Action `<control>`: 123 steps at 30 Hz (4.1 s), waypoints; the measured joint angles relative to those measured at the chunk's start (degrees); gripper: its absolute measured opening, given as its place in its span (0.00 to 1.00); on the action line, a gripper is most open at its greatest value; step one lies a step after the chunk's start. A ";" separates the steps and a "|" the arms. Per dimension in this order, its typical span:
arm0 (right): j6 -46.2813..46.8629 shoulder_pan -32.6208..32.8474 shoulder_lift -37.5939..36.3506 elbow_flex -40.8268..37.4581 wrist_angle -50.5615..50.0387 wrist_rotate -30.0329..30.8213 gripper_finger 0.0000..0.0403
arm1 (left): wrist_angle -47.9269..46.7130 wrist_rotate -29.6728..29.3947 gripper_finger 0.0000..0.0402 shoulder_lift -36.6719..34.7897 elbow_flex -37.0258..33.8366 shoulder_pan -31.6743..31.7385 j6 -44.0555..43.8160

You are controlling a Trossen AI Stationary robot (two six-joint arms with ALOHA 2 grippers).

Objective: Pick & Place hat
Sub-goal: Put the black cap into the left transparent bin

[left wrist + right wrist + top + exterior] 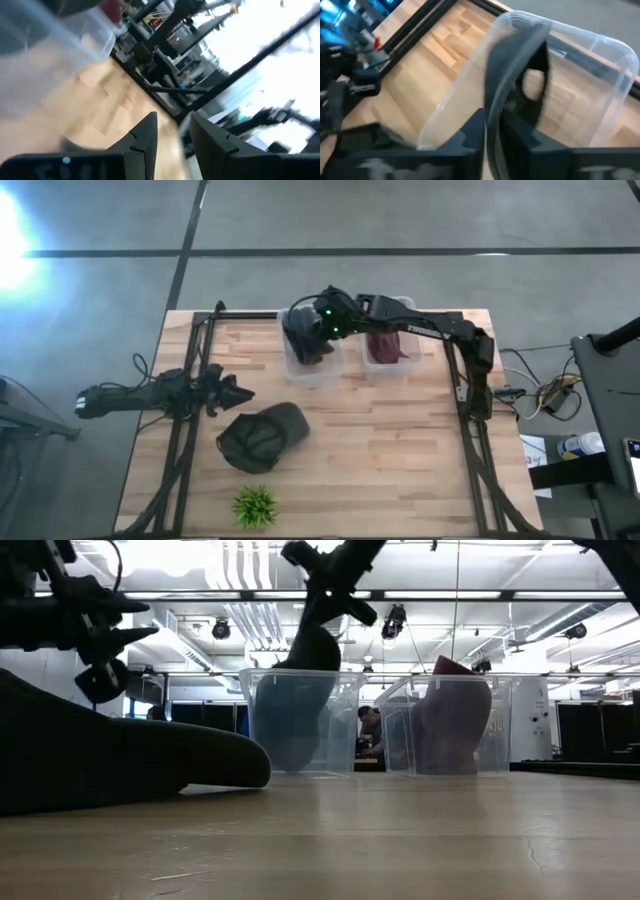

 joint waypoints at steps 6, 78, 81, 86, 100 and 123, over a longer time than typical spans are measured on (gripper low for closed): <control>-7.66 0.69 1.50 5.79 -3.89 0.42 0.40 | -0.06 -0.04 0.27 0.09 -0.05 -0.02 -16.35; -41.24 25.17 -5.87 -28.48 11.28 -0.70 0.53 | -24.51 -4.81 0.27 22.26 16.89 -0.02 -6.18; -38.98 25.19 -9.95 -33.24 11.97 0.74 0.53 | -28.35 -5.12 0.27 29.84 23.25 -0.02 0.07; -36.45 25.11 -13.51 -37.60 12.16 2.35 0.53 | -31.85 -5.30 0.37 42.65 29.26 -0.02 6.93; -30.88 25.26 -19.38 -42.55 11.53 4.44 0.53 | -32.32 -2.22 0.54 65.62 36.30 -0.02 18.58; -31.74 25.61 -21.58 -42.32 8.28 13.21 0.53 | -30.82 -0.69 0.02 68.49 36.96 -0.46 14.83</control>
